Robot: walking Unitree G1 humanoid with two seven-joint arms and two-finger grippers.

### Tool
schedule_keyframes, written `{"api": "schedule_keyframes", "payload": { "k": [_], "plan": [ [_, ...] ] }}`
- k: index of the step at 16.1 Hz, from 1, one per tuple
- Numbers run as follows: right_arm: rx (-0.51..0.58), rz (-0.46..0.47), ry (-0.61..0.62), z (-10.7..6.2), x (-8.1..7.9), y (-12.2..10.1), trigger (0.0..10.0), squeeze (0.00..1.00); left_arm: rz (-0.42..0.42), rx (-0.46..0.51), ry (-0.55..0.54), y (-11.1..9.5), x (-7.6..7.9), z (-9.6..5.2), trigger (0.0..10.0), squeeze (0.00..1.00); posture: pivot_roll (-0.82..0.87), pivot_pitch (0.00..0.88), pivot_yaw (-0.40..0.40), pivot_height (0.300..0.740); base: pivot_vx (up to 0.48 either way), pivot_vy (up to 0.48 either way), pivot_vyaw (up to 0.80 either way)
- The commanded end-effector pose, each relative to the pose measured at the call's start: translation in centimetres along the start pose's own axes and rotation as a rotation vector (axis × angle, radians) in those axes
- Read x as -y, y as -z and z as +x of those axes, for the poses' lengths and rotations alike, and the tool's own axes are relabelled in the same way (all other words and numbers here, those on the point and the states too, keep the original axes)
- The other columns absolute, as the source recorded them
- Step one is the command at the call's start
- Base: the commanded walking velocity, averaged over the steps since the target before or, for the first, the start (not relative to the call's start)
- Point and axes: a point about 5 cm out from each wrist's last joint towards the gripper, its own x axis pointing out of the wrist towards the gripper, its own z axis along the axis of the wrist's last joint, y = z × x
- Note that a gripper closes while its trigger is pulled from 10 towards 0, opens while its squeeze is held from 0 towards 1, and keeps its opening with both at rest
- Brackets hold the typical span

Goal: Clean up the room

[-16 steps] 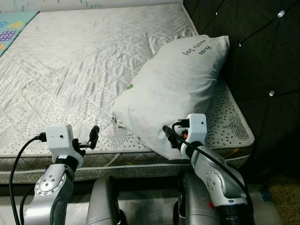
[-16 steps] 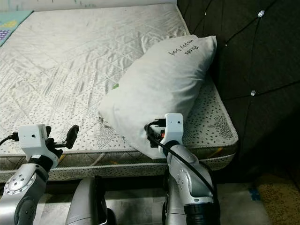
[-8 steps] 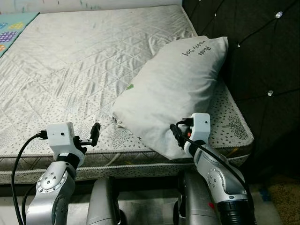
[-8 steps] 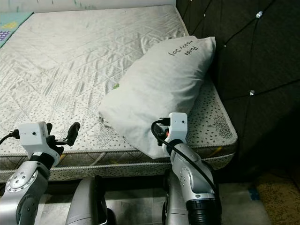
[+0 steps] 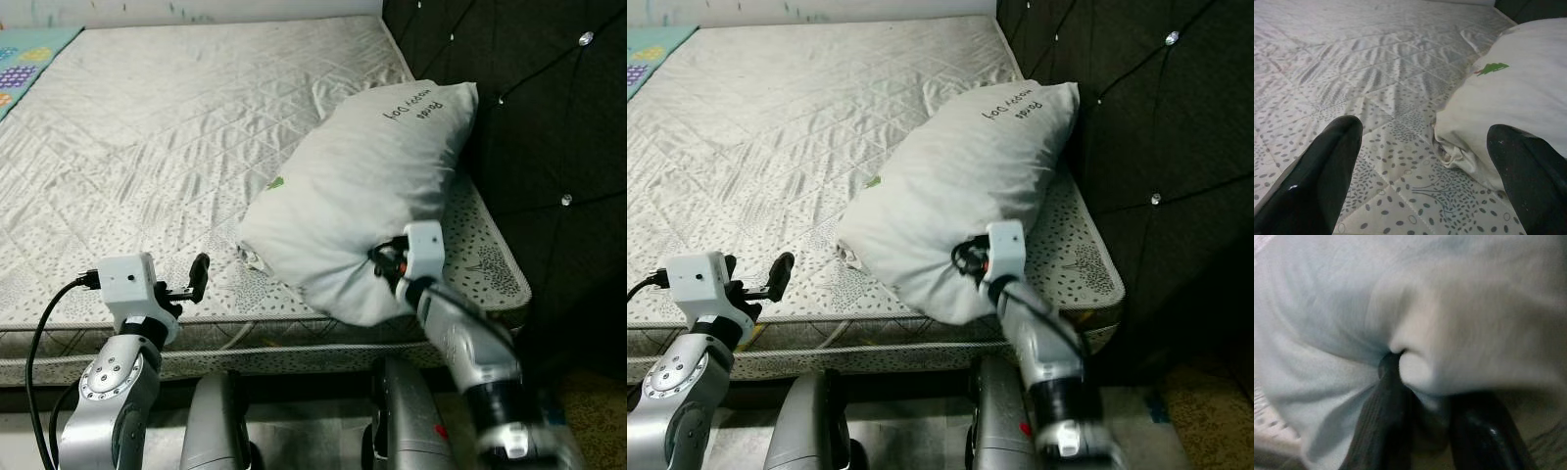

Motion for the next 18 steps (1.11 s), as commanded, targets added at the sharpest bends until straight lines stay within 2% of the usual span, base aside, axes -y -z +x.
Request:
{"api": "schedule_keyframes", "payload": {
  "k": [1,5,6,7,8,11,12,14,16,18],
  "plan": [
    [0.120,-0.033,0.070,0.2,2.3,-3.4,0.0,0.00,0.007,0.003,-0.027,0.0,-0.6,0.0,10.0,0.00,-0.09,0.061,0.037,0.554,0.000,0.000,0.00],
    [0.196,-0.088,0.140,0.7,5.0,-7.0,0.0,0.00,0.006,0.009,-0.029,-0.1,-0.6,0.2,10.0,0.00,-0.08,0.054,0.035,0.554,0.000,0.000,0.00],
    [0.227,-0.121,0.170,0.7,6.1,-8.5,0.0,0.00,0.007,0.015,-0.032,-0.2,-0.6,0.3,10.0,0.00,-0.09,0.047,0.036,0.554,0.000,0.000,0.00],
    [0.237,-0.131,0.179,0.7,6.4,-9.0,0.0,0.00,0.008,0.016,-0.033,-0.3,-0.7,0.4,10.0,0.00,-0.08,0.044,0.036,0.554,0.000,0.000,0.00],
    [0.260,-0.183,0.203,0.6,6.9,-10.1,0.0,0.00,0.008,0.020,-0.034,-0.3,-0.7,0.5,10.0,0.00,-0.08,0.044,0.036,0.554,0.000,0.000,0.00],
    [0.371,-0.303,0.279,-0.5,8.6,-14.5,0.0,0.00,0.016,0.026,-0.042,-0.4,-0.8,0.6,10.0,0.00,-0.08,0.035,0.043,0.554,0.000,0.000,0.00],
    [0.433,-0.331,0.306,-1.2,9.2,-16.5,0.0,0.00,0.020,0.027,-0.045,-0.4,-0.8,0.7,10.0,0.00,-0.09,0.034,0.047,0.554,0.000,0.000,0.00],
    [0.509,-0.354,0.306,-2.1,9.5,-19.0,0.0,0.00,0.024,0.029,-0.046,-0.5,-0.9,0.8,10.0,0.00,-0.09,0.034,0.050,0.554,0.000,0.000,0.00],
    [0.530,-0.395,0.255,-2.2,9.1,-19.7,0.0,0.00,0.025,0.032,-0.046,-0.6,-0.9,1.0,10.0,0.00,-0.09,0.034,0.053,0.554,0.000,0.000,0.00],
    [0.505,-0.391,0.193,-1.8,8.8,-18.6,0.0,0.00,0.025,0.034,-0.041,-0.6,-0.7,1.0,10.0,0.00,-0.08,0.034,0.056,0.554,0.000,0.000,0.00]
  ]
}}
